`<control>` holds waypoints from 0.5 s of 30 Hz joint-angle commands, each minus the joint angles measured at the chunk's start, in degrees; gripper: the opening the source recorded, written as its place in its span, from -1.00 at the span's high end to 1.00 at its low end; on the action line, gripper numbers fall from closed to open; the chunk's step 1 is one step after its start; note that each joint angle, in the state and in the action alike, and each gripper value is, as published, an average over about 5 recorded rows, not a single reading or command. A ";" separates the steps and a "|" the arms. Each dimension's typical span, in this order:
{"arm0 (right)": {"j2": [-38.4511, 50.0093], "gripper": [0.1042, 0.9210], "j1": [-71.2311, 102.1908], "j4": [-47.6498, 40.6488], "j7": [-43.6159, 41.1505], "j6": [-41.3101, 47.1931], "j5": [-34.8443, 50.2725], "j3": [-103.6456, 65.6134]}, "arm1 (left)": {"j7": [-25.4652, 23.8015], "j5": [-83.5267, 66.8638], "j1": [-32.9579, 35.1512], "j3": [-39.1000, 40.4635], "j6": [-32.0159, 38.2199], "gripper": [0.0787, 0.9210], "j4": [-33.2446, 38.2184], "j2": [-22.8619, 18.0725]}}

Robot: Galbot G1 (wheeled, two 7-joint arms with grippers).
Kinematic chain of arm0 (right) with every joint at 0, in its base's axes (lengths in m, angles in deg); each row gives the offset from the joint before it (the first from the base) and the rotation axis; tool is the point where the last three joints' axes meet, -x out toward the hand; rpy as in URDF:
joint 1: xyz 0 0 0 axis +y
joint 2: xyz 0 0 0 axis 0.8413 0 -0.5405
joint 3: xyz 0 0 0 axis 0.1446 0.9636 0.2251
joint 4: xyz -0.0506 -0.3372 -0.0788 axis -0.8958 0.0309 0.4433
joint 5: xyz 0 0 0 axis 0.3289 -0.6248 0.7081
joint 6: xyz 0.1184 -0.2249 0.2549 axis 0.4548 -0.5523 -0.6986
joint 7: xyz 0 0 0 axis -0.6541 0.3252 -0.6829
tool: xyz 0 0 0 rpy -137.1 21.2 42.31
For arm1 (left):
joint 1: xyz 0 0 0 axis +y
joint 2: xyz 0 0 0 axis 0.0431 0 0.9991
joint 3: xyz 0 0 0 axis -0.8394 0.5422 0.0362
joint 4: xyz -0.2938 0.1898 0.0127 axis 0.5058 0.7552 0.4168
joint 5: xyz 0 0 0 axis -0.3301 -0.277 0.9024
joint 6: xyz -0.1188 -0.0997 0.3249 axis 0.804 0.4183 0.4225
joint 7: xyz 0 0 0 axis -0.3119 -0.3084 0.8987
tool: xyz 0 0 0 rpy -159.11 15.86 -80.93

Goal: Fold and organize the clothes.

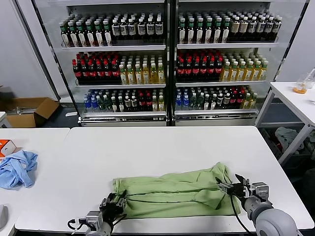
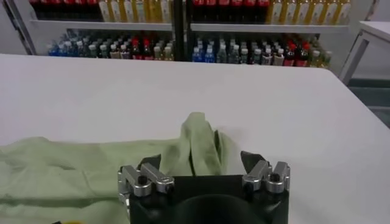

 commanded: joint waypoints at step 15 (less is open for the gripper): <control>-0.27 -0.76 -0.73 -0.03 0.70 -0.04 0.11 -0.11 | -4.44 -14.34 1.50 -23.26 -0.54 0.97 2.34 13.54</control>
